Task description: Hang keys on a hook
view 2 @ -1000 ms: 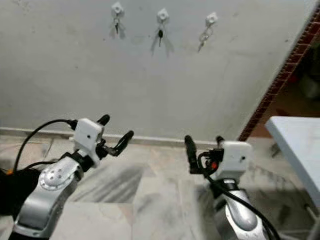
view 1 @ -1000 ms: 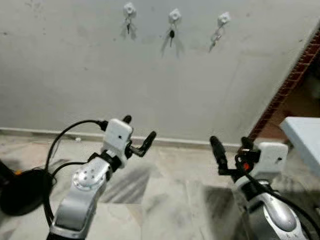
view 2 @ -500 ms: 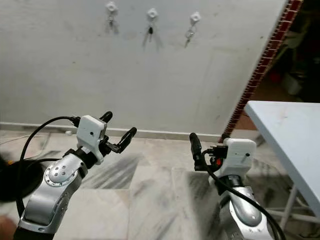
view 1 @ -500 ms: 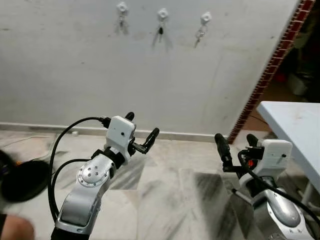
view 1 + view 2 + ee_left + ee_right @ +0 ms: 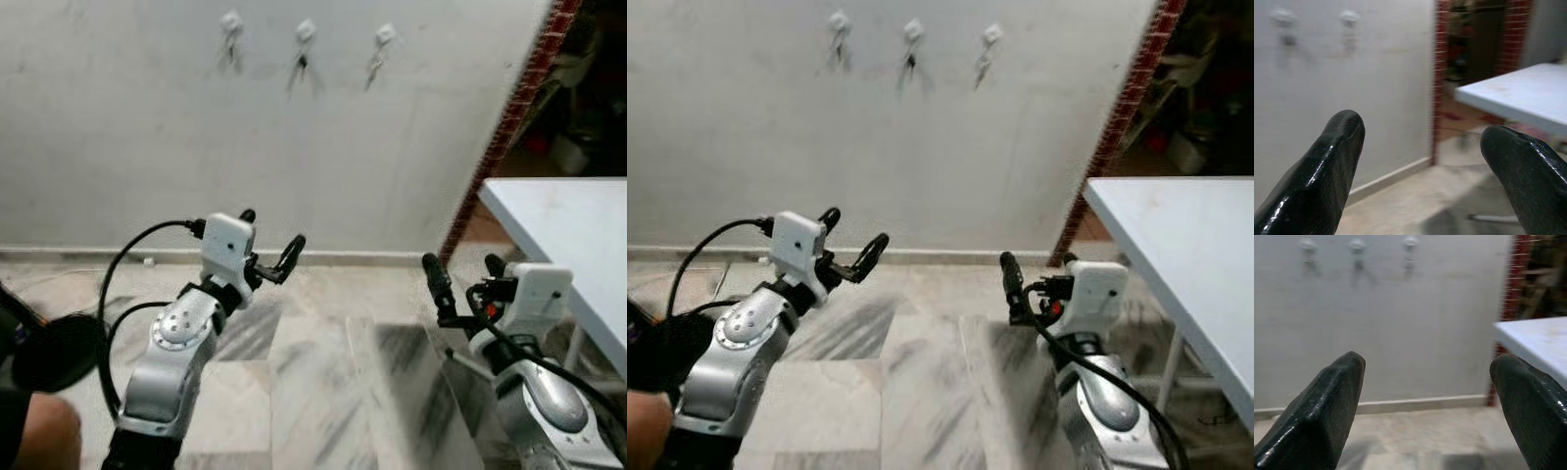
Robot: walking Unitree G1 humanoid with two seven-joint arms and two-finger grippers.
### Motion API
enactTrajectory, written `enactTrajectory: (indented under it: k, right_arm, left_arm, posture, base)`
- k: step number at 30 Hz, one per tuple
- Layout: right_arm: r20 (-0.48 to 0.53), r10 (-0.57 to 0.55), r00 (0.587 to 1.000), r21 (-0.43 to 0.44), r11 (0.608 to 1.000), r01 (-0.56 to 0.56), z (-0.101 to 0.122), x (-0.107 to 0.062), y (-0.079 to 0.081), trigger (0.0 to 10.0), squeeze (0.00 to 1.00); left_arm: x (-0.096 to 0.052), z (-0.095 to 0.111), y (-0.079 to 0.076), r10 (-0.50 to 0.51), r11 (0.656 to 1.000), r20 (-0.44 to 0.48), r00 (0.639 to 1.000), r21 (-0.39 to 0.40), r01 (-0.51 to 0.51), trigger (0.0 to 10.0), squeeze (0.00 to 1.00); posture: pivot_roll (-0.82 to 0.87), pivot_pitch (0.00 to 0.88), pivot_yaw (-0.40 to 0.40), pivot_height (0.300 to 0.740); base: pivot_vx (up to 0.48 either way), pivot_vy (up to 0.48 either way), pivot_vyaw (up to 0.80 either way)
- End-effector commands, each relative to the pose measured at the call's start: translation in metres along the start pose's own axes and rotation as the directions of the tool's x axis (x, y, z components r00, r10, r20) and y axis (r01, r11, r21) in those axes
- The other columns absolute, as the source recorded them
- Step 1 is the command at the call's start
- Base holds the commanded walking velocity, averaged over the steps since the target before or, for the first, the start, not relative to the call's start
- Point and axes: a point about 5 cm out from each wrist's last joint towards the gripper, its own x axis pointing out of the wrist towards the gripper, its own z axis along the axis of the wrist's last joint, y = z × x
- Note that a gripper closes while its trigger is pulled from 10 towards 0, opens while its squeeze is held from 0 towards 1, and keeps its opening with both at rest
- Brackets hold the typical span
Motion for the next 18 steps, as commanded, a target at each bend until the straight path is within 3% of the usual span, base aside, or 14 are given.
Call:
enactTrajectory:
  k: [1,7,10,13,18]
  right_arm:
    - [0.007,-0.009,1.0,-0.01,1.0,0.009,0.002,0.003,-0.003,10.0,0.0]
    - [0.023,-0.022,0.999,-0.021,1.0,0.023,0.004,0.007,-0.004,10.0,0.0]
    - [0.031,-0.034,0.999,-0.029,0.999,0.035,0.004,0.01,-0.005,10.0,0.0]
    - [0.038,-0.042,0.998,-0.034,0.998,0.044,0.006,0.013,-0.007,10.0,0.0]
    - [0.048,-0.062,0.997,-0.045,0.997,0.064,0.007,0.015,-0.011,10.0,0.0]
  left_arm:
    - [0.002,0.001,0.003,0.007,1.0,0.001,1.0,0.004,-0.007,10.0,0.0]
    - [0.008,-0.002,0.004,0.017,1.0,-0.001,1.0,0.01,-0.017,10.0,0.0]
    - [0.009,-0.008,0.013,0.074,0.997,-0.019,0.997,0.03,-0.074,10.0,0.0]
    - [0.008,-0.014,0.023,0.129,0.992,-0.044,0.991,0.0,-0.129,10.0,0.0]
    - [0.008,-0.019,0.033,0.159,0.987,-0.058,0.986,-0.003,-0.16,10.0,0.0]
  posture:
    - [0.05,0.0,-0.046,0.74]
    - [0.04,0.0,-0.039,0.74]
    - [0.04,0.0,-0.04,0.74]
    - [0.04,0.0,-0.041,0.74]
    - [0.05,0.0,-0.042,0.74]
  base:
    - [0.0,0.0,-0.77]
    - [0.0,0.0,-0.77]
    - [0.0,0.0,-0.77]
    - [0.0,0.0,-0.77]
    - [0.0,0.0,-0.77]
